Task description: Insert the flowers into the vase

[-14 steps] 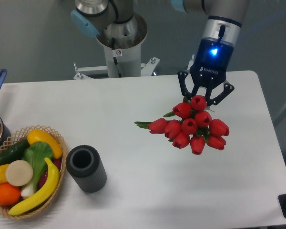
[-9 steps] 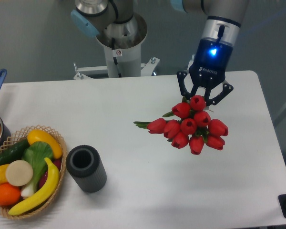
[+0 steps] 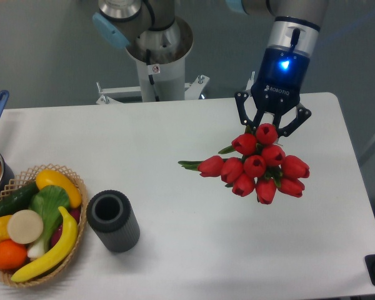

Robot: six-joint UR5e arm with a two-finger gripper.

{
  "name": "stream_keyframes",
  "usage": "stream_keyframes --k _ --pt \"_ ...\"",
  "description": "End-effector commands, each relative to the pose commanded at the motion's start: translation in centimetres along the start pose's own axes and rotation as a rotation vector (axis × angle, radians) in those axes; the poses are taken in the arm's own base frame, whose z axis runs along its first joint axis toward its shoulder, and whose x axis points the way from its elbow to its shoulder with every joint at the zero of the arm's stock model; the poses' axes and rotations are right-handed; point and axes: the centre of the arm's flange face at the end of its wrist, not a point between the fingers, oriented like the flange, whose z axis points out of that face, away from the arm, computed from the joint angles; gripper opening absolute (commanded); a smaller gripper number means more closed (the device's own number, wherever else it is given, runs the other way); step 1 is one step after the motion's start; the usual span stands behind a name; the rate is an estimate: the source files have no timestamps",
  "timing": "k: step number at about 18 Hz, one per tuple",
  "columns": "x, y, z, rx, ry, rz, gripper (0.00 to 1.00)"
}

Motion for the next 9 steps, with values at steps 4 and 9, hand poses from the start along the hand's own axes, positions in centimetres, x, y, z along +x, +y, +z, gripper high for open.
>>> stream_keyframes --k 4,9 --pt "0.3 -0.2 1.1 0.000 0.015 0.013 0.31" --pt "2.5 -1.4 3.9 0.000 0.065 0.089 0.31"
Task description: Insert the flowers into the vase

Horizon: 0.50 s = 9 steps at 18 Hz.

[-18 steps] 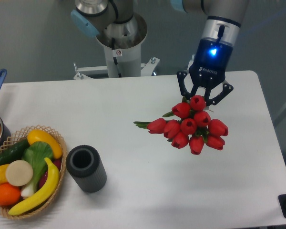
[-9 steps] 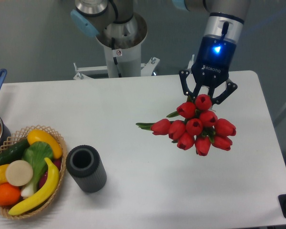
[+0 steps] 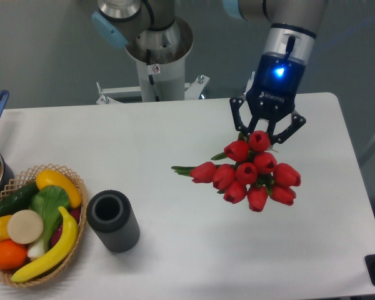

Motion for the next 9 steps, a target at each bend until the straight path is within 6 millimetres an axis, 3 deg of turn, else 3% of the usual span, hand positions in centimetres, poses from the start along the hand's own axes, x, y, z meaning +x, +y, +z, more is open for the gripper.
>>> stream_keyframes --k 3,9 --pt "2.4 -1.3 2.8 0.021 0.065 0.059 0.31" --pt "5.0 -3.7 3.6 0.177 0.197 0.085 0.31"
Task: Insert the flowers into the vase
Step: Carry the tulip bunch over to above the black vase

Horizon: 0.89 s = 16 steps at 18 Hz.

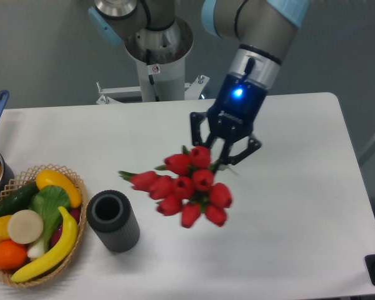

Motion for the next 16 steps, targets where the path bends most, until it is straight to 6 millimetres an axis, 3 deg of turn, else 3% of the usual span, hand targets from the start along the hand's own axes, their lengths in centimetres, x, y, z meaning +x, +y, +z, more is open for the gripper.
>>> stream_keyframes --k 6,16 --pt "3.4 -2.4 4.0 0.126 0.146 0.095 0.31" --pt "5.5 -3.7 5.8 0.227 0.262 0.107 0.31"
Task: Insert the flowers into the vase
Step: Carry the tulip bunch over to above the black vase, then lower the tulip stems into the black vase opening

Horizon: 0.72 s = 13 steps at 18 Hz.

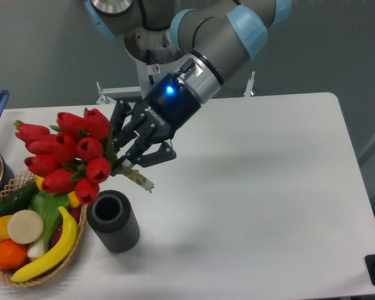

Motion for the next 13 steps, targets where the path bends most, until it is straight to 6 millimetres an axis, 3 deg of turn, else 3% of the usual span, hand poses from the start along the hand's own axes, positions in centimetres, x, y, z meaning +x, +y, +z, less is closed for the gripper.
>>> stream_keyframes --k 7,13 --pt "-1.0 0.9 0.6 0.106 0.072 -0.032 0.31" --pt "-2.5 4.2 1.7 0.163 0.115 -0.046 0.31"
